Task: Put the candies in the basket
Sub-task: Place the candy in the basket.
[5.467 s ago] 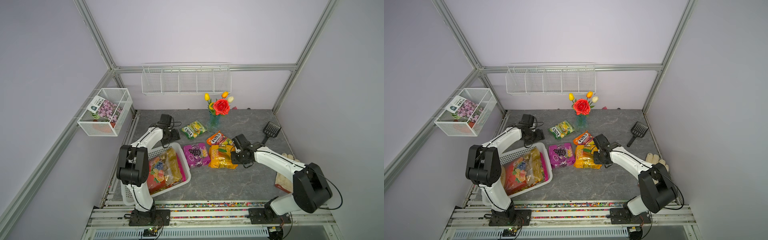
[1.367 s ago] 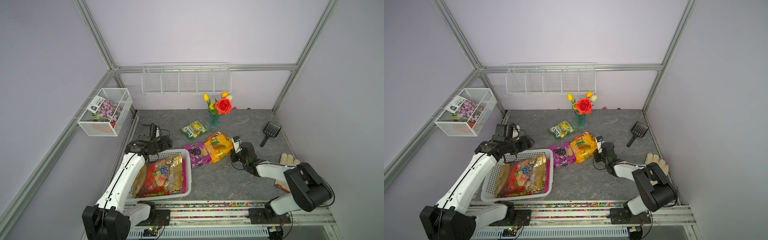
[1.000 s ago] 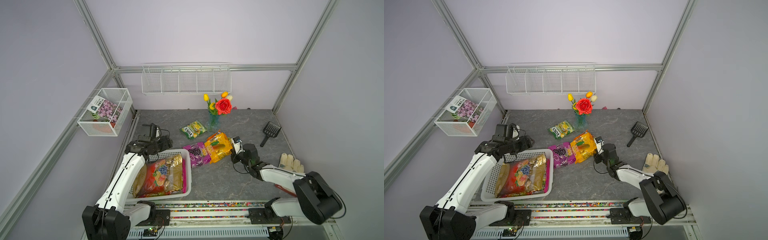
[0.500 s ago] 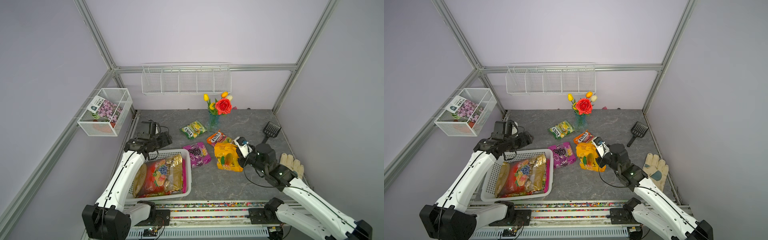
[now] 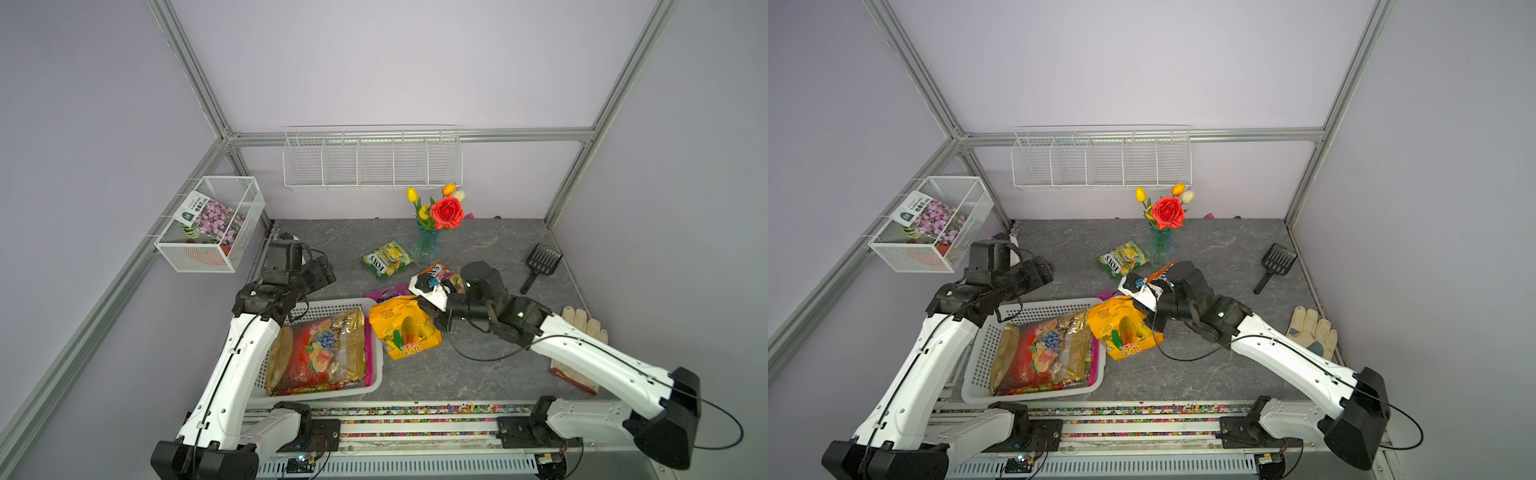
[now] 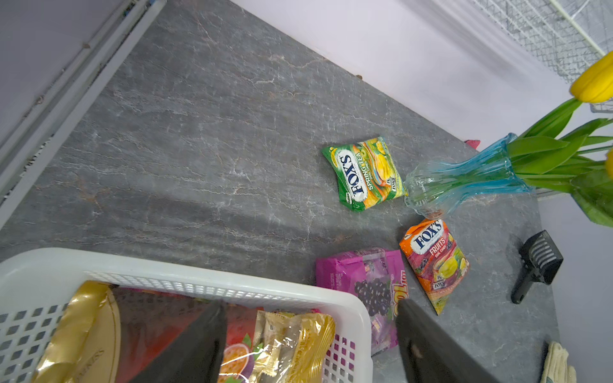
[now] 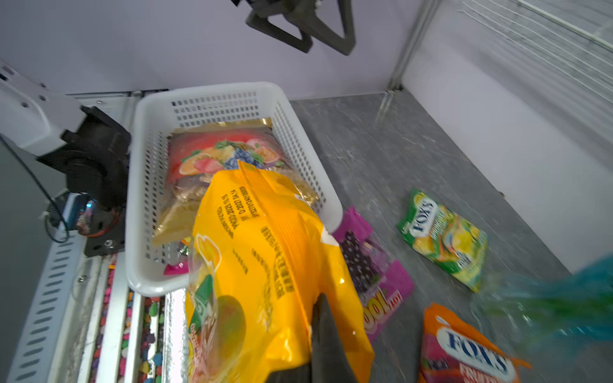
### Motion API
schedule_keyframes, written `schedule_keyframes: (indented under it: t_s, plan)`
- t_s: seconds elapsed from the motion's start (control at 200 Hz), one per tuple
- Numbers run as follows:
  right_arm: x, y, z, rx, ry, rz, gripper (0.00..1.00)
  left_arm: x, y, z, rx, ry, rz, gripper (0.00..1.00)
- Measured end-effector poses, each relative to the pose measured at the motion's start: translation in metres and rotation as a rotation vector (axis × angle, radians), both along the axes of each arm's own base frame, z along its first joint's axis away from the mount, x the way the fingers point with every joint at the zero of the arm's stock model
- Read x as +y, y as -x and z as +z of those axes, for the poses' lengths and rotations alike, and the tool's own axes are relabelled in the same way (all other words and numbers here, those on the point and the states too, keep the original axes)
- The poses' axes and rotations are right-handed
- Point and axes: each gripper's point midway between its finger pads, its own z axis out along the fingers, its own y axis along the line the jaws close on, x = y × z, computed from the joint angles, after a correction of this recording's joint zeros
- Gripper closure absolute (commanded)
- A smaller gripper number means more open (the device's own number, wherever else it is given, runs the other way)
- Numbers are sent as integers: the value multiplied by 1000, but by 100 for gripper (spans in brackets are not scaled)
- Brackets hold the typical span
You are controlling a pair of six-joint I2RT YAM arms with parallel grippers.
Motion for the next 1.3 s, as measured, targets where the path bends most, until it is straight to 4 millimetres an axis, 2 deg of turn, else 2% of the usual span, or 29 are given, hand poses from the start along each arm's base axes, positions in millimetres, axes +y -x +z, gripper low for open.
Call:
schedule_keyframes:
  t_s: [0.14, 0.235, 0.56, 0.71, 0.775, 0.825, 0.99, 1.025, 1.1, 1.17, 1.3]
  plan:
    - [46, 8, 8, 41, -55, 186, 100, 16, 6, 10, -17, 1, 44, 12]
    - [73, 12, 5, 71, -69, 283, 100, 20, 10, 14, -24, 10, 47, 10]
    - [143, -11, -40, 175, -81, 428, 100, 1, 43, 24, -82, 73, -88, 3]
    - [170, -20, -59, 194, -87, 469, 100, 1, 55, 18, -77, 74, -93, 1]
    - [179, -25, -66, 190, -87, 480, 73, 3, 58, 6, -52, 73, -87, 1]
    - [185, -31, -69, 180, -88, 474, 68, 3, 59, -7, -20, 76, -85, 1]
    - [187, -43, -72, 142, -73, 426, 63, -3, 62, -62, 137, 98, -99, 1]
    - [185, -44, -75, 145, -59, 407, 63, -3, 61, -68, 154, 97, -93, 1]
    - [173, -43, -82, 162, -32, 368, 59, -3, 63, -74, 173, 96, -95, 2]
    - [154, -35, -85, 181, -7, 340, 54, -3, 62, -74, 173, 96, -95, 2]
    - [114, -15, -75, 176, 20, 300, 53, -2, 61, -79, 191, 93, -88, 2]
